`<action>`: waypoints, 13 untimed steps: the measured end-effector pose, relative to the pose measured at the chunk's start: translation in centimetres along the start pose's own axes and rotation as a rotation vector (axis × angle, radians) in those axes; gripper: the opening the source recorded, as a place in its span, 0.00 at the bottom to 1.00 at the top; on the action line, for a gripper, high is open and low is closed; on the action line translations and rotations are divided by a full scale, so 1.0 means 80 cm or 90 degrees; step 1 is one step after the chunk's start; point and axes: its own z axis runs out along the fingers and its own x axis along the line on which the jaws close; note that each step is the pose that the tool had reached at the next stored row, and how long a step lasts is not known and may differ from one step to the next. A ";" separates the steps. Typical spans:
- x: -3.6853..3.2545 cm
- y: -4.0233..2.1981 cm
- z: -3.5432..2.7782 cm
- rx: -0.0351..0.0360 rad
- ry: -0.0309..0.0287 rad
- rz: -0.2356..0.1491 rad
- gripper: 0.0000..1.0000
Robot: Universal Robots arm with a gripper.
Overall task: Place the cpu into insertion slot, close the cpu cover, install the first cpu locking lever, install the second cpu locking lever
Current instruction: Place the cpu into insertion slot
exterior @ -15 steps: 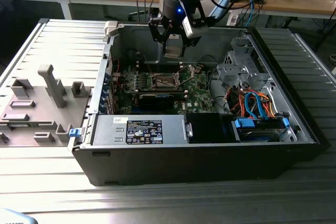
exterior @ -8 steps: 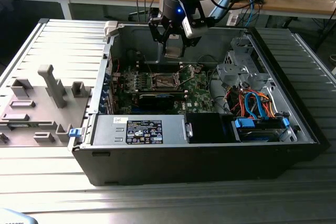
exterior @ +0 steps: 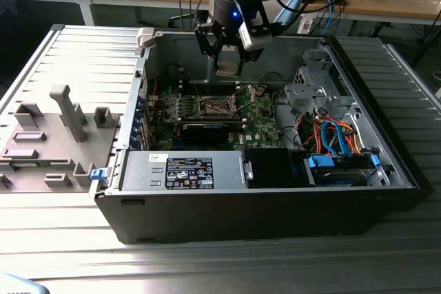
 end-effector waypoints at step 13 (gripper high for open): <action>0.0000 -0.0001 0.0011 -0.0002 -0.0007 0.008 0.55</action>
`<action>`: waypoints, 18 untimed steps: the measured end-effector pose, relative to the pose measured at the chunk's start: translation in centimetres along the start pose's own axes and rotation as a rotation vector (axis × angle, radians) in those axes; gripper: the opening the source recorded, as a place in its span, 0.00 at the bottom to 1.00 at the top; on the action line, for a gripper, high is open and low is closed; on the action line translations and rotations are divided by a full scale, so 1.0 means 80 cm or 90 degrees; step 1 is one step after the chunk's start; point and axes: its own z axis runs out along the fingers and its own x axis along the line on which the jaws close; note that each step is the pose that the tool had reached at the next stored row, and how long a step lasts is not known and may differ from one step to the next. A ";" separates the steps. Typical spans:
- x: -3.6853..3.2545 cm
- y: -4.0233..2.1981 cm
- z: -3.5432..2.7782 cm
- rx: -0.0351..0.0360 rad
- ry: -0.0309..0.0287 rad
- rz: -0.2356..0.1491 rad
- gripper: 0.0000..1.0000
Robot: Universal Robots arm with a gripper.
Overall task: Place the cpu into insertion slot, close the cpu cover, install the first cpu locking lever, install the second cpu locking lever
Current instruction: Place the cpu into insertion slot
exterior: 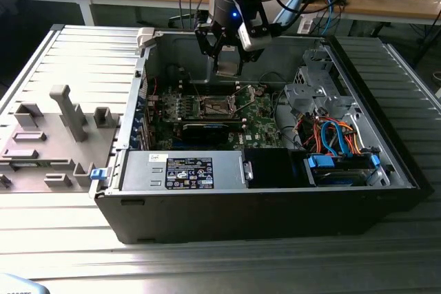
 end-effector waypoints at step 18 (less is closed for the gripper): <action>0.0000 -0.0001 0.0016 -0.0002 -0.0010 0.012 0.55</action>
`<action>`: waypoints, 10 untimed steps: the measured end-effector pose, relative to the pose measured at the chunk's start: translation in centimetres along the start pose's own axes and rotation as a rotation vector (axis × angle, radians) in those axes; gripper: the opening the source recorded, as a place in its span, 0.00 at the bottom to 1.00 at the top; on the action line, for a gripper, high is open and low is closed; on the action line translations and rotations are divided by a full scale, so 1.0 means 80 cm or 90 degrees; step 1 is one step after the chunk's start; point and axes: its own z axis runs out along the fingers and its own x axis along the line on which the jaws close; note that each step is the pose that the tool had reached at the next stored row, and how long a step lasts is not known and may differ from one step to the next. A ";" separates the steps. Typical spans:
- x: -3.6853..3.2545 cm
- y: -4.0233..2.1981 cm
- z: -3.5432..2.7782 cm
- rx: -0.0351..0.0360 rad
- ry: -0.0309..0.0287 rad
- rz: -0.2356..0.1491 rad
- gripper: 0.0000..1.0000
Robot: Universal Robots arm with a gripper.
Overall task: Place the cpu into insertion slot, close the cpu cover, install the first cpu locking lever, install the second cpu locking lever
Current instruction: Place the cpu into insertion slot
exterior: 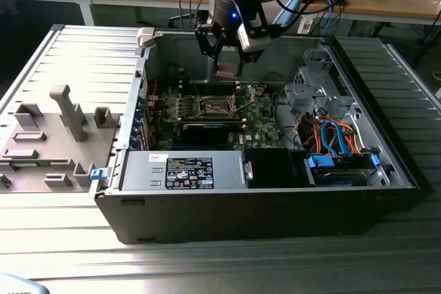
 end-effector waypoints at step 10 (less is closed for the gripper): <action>0.0000 -0.0001 0.0010 -0.0002 -0.0006 0.007 0.55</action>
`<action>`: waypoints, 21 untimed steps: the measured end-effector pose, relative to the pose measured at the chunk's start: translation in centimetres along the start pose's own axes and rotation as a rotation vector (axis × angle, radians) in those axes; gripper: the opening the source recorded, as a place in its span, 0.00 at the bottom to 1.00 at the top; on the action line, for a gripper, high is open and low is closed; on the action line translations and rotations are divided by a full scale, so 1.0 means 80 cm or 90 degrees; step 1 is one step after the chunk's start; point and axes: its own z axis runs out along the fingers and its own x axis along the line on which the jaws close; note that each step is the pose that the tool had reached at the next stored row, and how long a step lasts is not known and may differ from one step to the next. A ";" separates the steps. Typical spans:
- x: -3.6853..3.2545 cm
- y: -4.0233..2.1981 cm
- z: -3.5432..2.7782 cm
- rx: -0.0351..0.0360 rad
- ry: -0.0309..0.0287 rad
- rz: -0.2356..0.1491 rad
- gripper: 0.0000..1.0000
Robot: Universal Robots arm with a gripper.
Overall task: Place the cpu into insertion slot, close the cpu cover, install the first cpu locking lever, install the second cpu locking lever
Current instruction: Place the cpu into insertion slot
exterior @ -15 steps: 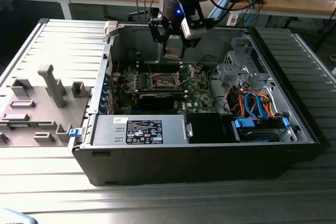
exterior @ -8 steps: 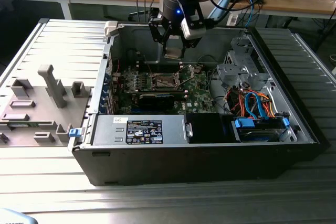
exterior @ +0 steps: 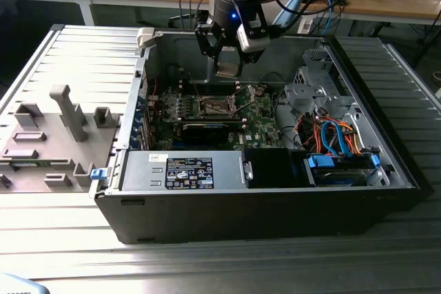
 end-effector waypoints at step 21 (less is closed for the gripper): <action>0.0000 -0.0001 0.0017 -0.0003 -0.0010 0.011 0.55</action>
